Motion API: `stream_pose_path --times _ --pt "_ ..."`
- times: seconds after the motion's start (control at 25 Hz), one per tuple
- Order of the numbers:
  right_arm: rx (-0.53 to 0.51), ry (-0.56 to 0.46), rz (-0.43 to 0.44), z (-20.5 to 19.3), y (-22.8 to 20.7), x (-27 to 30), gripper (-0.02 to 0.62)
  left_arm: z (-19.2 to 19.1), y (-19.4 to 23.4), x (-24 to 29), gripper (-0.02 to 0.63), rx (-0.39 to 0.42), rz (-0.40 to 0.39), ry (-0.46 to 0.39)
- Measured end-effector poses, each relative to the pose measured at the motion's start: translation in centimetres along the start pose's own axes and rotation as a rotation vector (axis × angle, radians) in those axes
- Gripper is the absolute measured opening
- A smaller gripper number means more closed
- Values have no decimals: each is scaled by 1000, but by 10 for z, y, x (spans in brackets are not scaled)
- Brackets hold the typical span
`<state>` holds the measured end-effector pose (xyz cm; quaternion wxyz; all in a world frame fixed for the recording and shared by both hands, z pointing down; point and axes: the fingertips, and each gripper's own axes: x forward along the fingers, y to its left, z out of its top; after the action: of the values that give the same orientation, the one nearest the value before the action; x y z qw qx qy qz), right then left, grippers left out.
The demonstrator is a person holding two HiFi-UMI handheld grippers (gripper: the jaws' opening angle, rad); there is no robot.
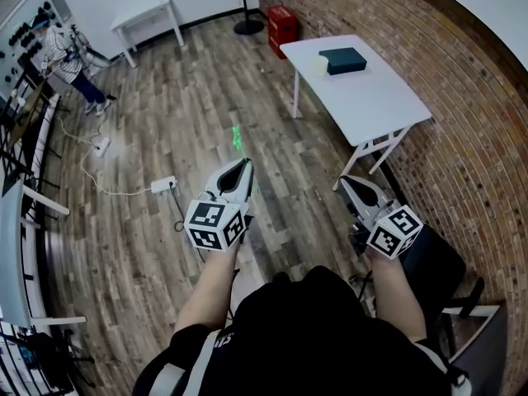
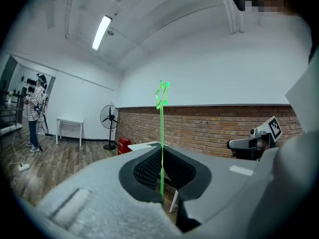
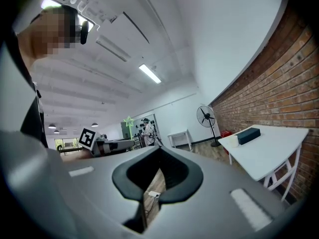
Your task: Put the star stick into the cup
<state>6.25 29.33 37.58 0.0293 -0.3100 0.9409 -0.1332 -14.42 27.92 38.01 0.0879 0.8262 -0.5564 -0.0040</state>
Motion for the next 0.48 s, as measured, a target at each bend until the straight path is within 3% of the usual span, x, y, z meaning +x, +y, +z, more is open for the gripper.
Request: stream_pose_path --times 0.48 --pt "11 25 53 -3 -37 79 0 -3 55 40 11 6 35 24"
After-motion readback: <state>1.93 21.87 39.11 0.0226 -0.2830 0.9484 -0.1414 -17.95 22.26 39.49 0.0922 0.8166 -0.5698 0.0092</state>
